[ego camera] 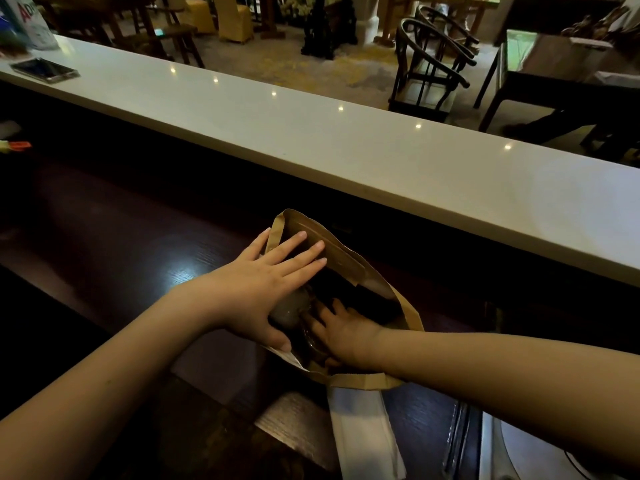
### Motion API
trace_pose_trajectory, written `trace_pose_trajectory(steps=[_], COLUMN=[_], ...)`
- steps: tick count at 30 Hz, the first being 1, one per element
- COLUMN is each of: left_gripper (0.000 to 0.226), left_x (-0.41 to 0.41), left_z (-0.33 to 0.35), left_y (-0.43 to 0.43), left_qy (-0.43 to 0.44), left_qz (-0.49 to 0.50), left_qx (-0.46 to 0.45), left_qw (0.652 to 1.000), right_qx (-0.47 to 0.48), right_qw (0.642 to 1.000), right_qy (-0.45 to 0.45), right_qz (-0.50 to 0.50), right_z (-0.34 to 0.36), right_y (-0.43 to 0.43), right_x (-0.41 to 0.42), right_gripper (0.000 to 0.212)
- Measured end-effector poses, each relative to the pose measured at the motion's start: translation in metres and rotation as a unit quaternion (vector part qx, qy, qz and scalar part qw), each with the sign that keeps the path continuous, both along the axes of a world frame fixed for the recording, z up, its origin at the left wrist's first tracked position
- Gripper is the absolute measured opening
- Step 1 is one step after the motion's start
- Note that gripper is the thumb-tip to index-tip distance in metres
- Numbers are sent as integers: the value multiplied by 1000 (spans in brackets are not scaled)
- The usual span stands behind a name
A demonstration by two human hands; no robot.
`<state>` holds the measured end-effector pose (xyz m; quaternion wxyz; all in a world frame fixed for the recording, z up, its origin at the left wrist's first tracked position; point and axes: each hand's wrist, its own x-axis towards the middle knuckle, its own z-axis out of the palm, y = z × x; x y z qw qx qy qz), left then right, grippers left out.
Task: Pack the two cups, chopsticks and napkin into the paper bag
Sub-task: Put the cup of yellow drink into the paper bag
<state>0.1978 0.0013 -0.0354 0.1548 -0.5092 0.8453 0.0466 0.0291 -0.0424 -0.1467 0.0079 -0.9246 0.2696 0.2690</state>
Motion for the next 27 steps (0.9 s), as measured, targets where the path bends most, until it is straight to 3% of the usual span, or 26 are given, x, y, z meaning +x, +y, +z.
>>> trace_pose_trajectory(steps=[9,21,27], left_gripper=[112,111,111], left_x=[0,-4,-3], left_z=[2,1,1], left_y=[-1,1,-1], left_qy=[3,-4,0], left_qz=[3,5,9], left_qx=[-2,-1,0], left_qw=[1000,1000,1000], right_qx=[-45,-52,-39], right_qw=[987,988,993], right_qy=[28,48,26], right_qz=[154,134,107], right_z=[4,9,-1], right_y=[-5,-10,-10], right_x=[2,-2,-7], right_gripper=[66,58,67])
